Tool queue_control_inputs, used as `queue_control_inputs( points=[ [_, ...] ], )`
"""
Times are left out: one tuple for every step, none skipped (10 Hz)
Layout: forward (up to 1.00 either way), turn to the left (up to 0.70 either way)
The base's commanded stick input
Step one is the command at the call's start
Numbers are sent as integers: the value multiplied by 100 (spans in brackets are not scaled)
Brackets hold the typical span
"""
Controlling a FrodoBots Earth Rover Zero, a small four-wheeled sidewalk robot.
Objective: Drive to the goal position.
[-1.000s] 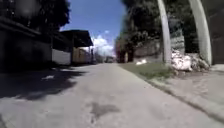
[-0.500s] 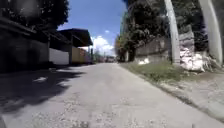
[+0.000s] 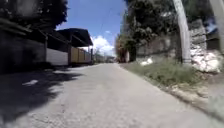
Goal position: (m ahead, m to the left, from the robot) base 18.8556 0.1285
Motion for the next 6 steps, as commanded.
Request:
queue_control_inputs(
  points=[
    [100, 0],
    [100, 0],
    [100, 0],
    [100, 0],
    [100, 0],
    [100, 0]
  ],
)
